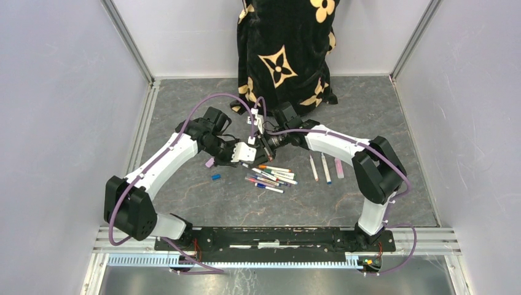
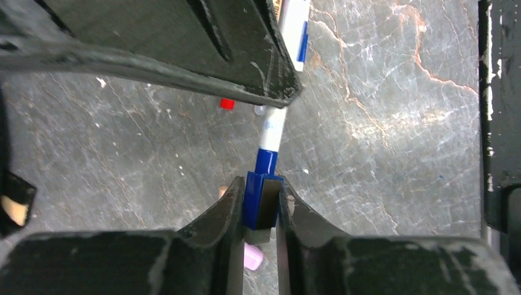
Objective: Open the pen caps
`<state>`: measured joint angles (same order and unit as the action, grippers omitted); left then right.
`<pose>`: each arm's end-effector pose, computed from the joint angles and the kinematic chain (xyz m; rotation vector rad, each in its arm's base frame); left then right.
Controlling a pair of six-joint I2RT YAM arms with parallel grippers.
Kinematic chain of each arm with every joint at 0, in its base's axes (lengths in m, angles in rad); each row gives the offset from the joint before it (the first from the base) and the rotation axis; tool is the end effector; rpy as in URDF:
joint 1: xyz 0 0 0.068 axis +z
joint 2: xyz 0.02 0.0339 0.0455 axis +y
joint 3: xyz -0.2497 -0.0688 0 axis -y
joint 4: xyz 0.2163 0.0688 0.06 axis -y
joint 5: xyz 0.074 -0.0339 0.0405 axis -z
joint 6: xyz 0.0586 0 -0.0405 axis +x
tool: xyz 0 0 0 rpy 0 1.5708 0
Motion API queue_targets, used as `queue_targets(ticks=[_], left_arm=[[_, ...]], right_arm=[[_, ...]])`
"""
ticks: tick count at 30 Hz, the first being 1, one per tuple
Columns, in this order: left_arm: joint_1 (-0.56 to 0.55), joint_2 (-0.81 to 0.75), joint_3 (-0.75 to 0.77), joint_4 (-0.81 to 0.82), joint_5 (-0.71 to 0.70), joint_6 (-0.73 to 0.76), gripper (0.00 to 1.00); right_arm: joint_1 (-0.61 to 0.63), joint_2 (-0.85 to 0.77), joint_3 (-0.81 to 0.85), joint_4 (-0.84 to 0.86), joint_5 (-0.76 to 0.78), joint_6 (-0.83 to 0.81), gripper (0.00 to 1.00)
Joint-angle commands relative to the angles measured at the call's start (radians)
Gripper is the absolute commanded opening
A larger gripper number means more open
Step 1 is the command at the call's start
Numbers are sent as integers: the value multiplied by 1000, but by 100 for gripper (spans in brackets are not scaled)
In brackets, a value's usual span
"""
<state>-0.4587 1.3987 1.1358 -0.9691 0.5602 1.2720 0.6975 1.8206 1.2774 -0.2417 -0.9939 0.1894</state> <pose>0.2039 -0.1354 0.2446 2.0389 1.5703 -0.5052 0.2542 0.2771 0.2201 -1.1158 2.1688 1.5890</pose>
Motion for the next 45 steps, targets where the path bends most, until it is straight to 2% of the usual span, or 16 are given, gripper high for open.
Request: queue_targets(ticks=[1,2,4,7,9,12,15,22,28,29,33,37,40,45], left_arm=[[-5,-3,53,5,73,15,13],[-5,-2,54,0,74,16,6],[-6,0,57,-7,68,16,2],[-6,4,68,-29,66,22,2],[-6,6,73,-39,57,25,2],[-2,9,77,-56,17,46,2],[16,19,82,-88,-38,93,2],[223,77,134,-126,-119,231,2],[264,81,81,-87,-63,239,2],[260,79,66,-74,-38,225,2],[199,83,-21,40,24,96,2],[118,115,-131,206,-45,-21,2],[98,169,-162,278,-100,-77,3],[97,251,-163,326,-163,-117,10]], right_arm=[[10,11,14,103,-43,62,21],[11,13,12,110,-42,68,29],[14,18,5,136,-42,89,37],[18,32,4,163,-42,112,38],[17,41,16,154,-40,108,30],[17,40,27,97,-18,65,1],[7,19,7,17,20,-7,0],[-53,-79,-144,-37,112,-77,0],[-90,-119,-160,-89,168,-103,0],[-101,-131,-162,-96,195,-106,0],[-191,-220,-235,-89,486,-36,0],[-292,-360,-391,-17,780,59,0],[-310,-434,-472,-9,974,67,0],[-338,-486,-556,13,1118,82,0]])
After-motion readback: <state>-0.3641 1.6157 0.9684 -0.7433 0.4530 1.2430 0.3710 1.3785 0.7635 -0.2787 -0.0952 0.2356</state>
